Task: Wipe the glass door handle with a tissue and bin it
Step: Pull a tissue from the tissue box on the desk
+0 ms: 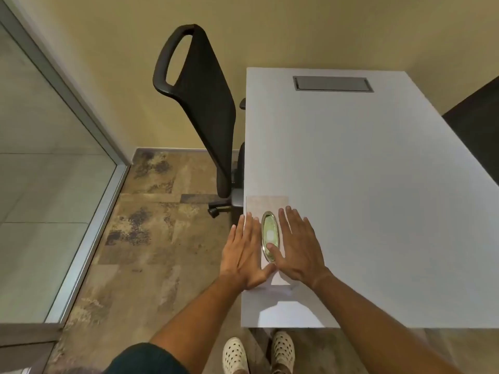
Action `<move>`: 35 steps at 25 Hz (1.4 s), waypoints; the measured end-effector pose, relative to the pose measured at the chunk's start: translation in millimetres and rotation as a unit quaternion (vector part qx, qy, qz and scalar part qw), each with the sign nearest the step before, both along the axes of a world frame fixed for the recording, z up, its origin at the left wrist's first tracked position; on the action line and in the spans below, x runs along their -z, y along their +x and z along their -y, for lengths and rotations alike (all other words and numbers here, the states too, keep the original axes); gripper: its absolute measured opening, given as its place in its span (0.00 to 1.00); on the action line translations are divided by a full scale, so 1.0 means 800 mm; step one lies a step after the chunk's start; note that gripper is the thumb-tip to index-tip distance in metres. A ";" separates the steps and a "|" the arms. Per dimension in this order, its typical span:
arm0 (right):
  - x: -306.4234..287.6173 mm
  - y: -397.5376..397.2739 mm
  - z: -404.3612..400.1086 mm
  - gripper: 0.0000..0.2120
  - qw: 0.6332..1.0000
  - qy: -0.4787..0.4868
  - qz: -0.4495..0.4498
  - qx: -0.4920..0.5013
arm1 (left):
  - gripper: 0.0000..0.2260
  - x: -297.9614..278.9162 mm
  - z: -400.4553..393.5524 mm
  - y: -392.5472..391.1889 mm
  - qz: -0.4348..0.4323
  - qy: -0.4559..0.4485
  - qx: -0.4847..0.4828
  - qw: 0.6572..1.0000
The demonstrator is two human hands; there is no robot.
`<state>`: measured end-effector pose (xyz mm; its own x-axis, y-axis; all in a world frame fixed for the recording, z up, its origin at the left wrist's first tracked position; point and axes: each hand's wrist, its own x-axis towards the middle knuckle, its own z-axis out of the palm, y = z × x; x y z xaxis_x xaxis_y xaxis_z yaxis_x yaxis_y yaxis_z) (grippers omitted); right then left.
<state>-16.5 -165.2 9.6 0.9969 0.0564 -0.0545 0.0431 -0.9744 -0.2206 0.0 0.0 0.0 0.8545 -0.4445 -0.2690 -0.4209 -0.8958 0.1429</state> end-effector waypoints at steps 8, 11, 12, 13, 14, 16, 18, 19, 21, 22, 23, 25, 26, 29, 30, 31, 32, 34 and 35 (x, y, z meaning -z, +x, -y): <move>0.008 0.008 -0.007 0.21 0.999 0.031 0.037 0.002 | 0.47 0.017 0.013 0.010 0.003 -0.012 0.003 1.000; 0.007 0.013 -0.010 0.16 0.999 0.003 0.047 -0.006 | 0.47 0.017 0.013 0.010 0.001 -0.005 0.001 1.000; 0.007 0.015 -0.012 0.15 0.999 -0.006 0.039 -0.005 | 0.47 0.016 0.013 0.010 0.004 -0.004 0.001 1.000; 0.006 0.017 -0.012 0.14 0.999 -0.014 0.034 -0.004 | 0.48 0.015 0.013 0.010 0.005 -0.004 0.000 1.000; 0.006 0.019 -0.013 0.14 0.999 -0.020 0.034 -0.002 | 0.48 0.015 0.013 0.010 0.006 -0.002 0.000 1.000; 0.005 0.020 -0.013 0.14 0.999 -0.030 0.024 -0.003 | 0.48 0.014 0.014 0.010 0.007 -0.001 -0.003 1.000; 0.007 0.022 -0.014 0.15 0.999 -0.044 0.015 -0.009 | 0.49 0.014 0.015 0.010 0.009 0.004 -0.002 1.000; 0.007 0.023 -0.014 0.16 0.999 -0.047 0.010 -0.009 | 0.49 0.013 0.014 0.009 0.009 0.006 -0.002 1.000; 0.007 0.026 -0.017 0.17 0.999 -0.047 0.005 -0.003 | 0.49 0.012 0.014 0.009 0.009 0.008 -0.002 1.000; 0.006 0.028 -0.018 0.18 0.999 -0.048 0.002 0.001 | 0.49 0.012 0.014 0.009 0.008 0.011 -0.002 1.000; 0.006 0.029 -0.019 0.19 0.999 -0.053 -0.001 0.002 | 0.49 0.012 0.014 0.009 0.007 0.012 -0.002 1.000; 0.005 0.031 -0.020 0.20 0.997 -0.074 -0.003 -0.007 | 0.49 0.012 0.014 0.008 0.007 0.008 -0.003 1.000; 0.005 0.032 -0.020 0.20 0.996 -0.086 -0.006 -0.012 | 0.49 0.012 0.014 0.008 0.006 0.007 -0.003 1.000; 0.003 0.036 -0.021 0.21 0.992 -0.119 -0.029 -0.020 | 0.49 0.013 0.014 0.009 0.011 0.007 -0.002 1.000; 0.002 0.037 -0.021 0.22 0.991 -0.128 -0.036 -0.021 | 0.48 0.014 0.014 0.009 0.013 0.008 -0.001 1.000; 0.002 0.038 -0.023 0.21 0.990 -0.135 -0.041 -0.025 | 0.48 0.014 0.014 0.009 0.014 0.008 -0.001 1.000; 0.001 0.040 -0.024 0.20 0.989 -0.140 -0.043 -0.028 | 0.49 0.015 0.014 0.009 0.016 0.008 -0.001 1.000; 0.000 0.042 -0.027 0.17 0.988 -0.143 -0.043 -0.029 | 0.49 0.015 0.014 0.009 0.020 0.011 -0.001 1.000; 0.000 0.044 -0.029 0.16 0.989 -0.140 -0.042 -0.028 | 0.49 0.016 0.014 0.009 0.021 0.013 0.000 1.000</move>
<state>18.5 -141.9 9.8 0.9840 0.0826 -0.1581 0.0918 -0.9944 0.0516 7.6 -11.4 -12.4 0.8657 -0.4371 -0.2439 -0.4253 -0.8993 0.1022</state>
